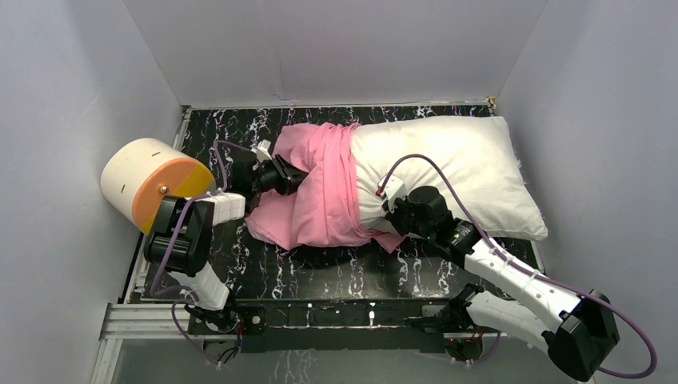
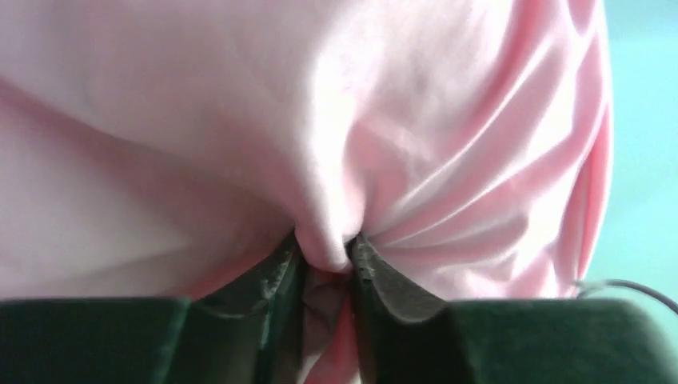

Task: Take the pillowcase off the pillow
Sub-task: Remove the pillow from the pillowcase.

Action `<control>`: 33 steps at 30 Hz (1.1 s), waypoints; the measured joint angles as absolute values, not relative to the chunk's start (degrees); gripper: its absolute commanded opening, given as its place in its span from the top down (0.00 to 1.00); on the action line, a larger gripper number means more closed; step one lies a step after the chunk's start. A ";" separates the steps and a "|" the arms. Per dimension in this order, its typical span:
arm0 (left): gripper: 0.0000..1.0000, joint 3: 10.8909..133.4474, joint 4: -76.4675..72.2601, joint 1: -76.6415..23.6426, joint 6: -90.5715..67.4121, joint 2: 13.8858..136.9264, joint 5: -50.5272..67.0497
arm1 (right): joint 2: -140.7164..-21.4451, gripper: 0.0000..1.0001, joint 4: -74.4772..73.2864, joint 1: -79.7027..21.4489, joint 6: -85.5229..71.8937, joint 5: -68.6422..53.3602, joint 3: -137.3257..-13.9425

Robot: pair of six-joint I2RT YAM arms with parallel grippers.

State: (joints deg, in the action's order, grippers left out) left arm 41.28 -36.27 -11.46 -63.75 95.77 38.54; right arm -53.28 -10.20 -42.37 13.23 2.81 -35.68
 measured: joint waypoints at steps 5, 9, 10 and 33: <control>1.00 43.24 -38.74 -12.93 -64.10 93.76 39.86 | -53.41 1.00 -10.31 -42.35 11.68 4.82 -35.66; 1.00 45.04 -22.20 -12.86 -55.44 85.82 32.58 | -53.45 1.00 -10.41 -42.68 9.06 8.69 -35.68; 1.00 46.19 -16.43 -12.86 -52.36 83.46 29.34 | -53.47 1.00 -10.52 -42.92 8.40 9.80 -35.77; 1.00 71.00 38.87 -6.48 -18.15 72.82 -11.09 | -58.87 1.00 -16.60 -44.38 -6.94 21.28 -41.58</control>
State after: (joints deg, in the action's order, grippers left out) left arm 71.00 38.87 -6.48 -18.15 72.82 -11.09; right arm -58.87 -16.60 -44.38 -6.94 21.28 -41.58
